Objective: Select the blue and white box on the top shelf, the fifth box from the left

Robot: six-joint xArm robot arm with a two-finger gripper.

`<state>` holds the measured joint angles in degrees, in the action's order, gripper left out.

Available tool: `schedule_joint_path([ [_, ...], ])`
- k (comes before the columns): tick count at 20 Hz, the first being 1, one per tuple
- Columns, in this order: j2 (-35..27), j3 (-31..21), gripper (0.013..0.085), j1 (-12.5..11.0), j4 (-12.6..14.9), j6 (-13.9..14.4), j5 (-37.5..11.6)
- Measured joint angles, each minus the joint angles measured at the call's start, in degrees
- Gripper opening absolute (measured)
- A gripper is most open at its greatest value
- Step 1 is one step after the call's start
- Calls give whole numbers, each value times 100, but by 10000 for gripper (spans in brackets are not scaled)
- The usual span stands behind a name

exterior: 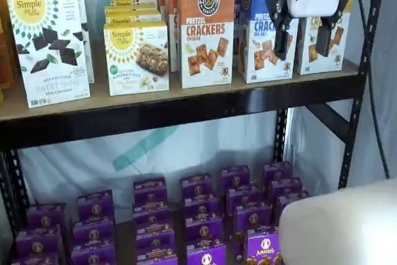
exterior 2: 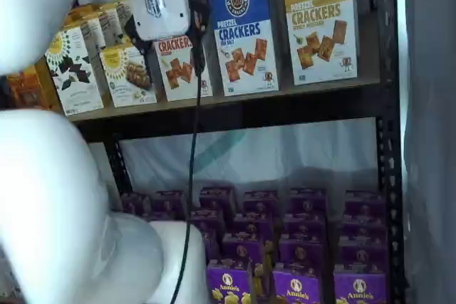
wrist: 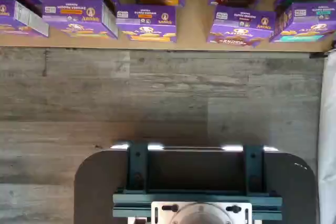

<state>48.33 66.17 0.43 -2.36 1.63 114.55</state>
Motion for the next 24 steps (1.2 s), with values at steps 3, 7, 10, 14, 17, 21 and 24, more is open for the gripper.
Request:
schedule_joint_path([
  [3,94,-136,850,-117,-171,-52,-201],
  [7,93,-223,850,-57,-174,0,-289],
  [10,89,-263,850,-40,-168,15,-331],
  [14,86,-298,850,-26,-148,20,-387],
  [17,70,-305,850,-7,-124,28,-414],
  [21,37,-309,850,35,-96,59,-444],
  [24,11,-308,850,65,-60,75,-482],
])
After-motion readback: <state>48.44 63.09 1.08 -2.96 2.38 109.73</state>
